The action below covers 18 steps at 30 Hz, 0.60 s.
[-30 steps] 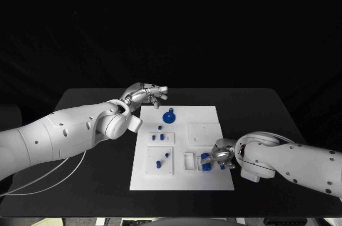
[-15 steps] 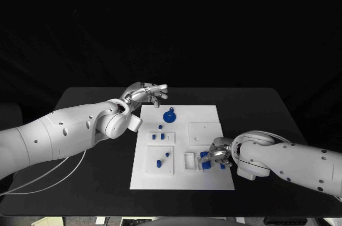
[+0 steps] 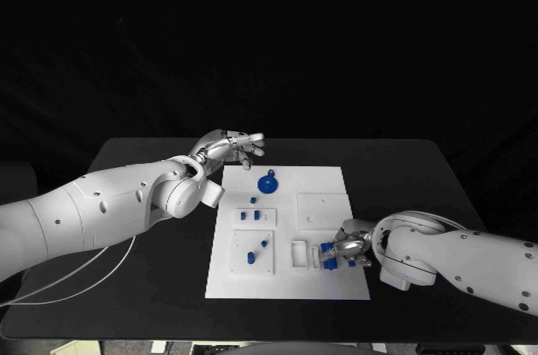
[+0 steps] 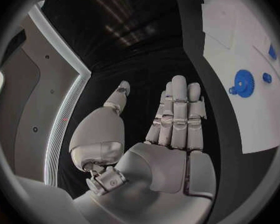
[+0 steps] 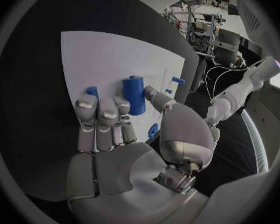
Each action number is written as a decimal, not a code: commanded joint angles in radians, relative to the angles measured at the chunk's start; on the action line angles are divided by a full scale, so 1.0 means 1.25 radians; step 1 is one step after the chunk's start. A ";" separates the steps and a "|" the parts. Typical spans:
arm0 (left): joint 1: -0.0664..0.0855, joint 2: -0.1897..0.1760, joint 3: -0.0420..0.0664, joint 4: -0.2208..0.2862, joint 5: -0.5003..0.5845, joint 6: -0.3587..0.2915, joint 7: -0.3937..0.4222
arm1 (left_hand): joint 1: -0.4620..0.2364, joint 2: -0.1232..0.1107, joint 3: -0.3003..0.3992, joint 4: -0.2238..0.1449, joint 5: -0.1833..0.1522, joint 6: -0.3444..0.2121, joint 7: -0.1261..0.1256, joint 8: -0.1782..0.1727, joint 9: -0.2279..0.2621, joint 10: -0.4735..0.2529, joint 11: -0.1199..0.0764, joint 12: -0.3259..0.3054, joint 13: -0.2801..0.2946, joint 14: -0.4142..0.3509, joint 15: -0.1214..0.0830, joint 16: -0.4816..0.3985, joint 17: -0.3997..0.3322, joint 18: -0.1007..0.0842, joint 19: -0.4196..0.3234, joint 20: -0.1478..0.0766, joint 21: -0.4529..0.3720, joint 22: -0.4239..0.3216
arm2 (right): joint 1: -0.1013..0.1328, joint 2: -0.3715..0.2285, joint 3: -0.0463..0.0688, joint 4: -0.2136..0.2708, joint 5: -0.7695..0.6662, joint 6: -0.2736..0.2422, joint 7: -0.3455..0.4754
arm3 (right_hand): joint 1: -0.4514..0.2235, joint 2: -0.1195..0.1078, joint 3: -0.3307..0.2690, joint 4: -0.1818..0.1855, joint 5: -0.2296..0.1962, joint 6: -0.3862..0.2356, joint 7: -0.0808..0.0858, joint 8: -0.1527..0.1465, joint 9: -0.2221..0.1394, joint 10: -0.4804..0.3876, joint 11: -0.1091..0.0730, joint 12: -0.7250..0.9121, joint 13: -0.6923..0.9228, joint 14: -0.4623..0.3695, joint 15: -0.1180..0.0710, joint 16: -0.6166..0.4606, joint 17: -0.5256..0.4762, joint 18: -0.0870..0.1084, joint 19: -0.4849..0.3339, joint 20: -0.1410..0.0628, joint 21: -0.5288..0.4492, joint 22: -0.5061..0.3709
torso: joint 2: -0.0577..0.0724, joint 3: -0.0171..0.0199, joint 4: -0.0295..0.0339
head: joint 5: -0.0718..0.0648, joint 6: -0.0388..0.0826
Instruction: Assemble the parts on the task board
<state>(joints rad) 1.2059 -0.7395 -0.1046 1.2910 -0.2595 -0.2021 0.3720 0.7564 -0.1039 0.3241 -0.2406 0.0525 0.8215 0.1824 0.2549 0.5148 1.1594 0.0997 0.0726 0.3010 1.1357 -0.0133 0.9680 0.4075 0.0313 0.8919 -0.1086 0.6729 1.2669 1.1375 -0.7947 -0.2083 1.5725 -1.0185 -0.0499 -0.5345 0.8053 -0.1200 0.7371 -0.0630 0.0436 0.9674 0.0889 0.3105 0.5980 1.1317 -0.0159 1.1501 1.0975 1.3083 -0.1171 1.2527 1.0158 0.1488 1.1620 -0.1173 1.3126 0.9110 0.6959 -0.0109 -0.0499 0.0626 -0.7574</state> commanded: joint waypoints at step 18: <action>0.001 0.000 0.000 0.005 0.005 0.013 0.004 | 0.011 0.016 0.007 -0.011 -0.002 -0.008 0.001 -0.004 0.000 -0.006 0.000 -0.003 -0.001 -0.005 0.001 -0.006 0.003 0.040 0.005 -0.001 -0.003 0.004 | 0.030 0.050 -0.001 0.016 0.109 0.012 -0.023 | -0.088 -0.038 -0.009 0.027 0.004 0.012 0.004 0.000 0.010 0.006 -0.002 -0.006 -0.002 -0.001 -0.007 0.001 0.002 0.090 0.003 0.012 0.004 0.004 | 0.001 -0.0010 0.0015 | 0.002 0.002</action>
<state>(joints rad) 1.2059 -0.7403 -0.1047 1.2937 -0.2590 -0.2004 0.3704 0.7684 -0.0920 0.3325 -0.2490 0.0530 0.8180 0.1855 0.2549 0.5147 1.1595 0.0995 0.0726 0.3011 1.1347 -0.0123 0.9641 0.4101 0.0313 0.8919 -0.1084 0.6730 1.2698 1.1757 -0.7388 -0.2098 1.5944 -0.8807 -0.0626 -0.5583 0.7007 -0.1607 0.7270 -0.0330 0.0504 0.9731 0.0931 0.3162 0.6106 1.1368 -0.0179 1.1499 1.0964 1.3044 -0.1194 1.2527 1.0166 0.1462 1.1645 -0.1087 1.3128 0.9143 0.6962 -0.0119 -0.0483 0.0632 -0.7545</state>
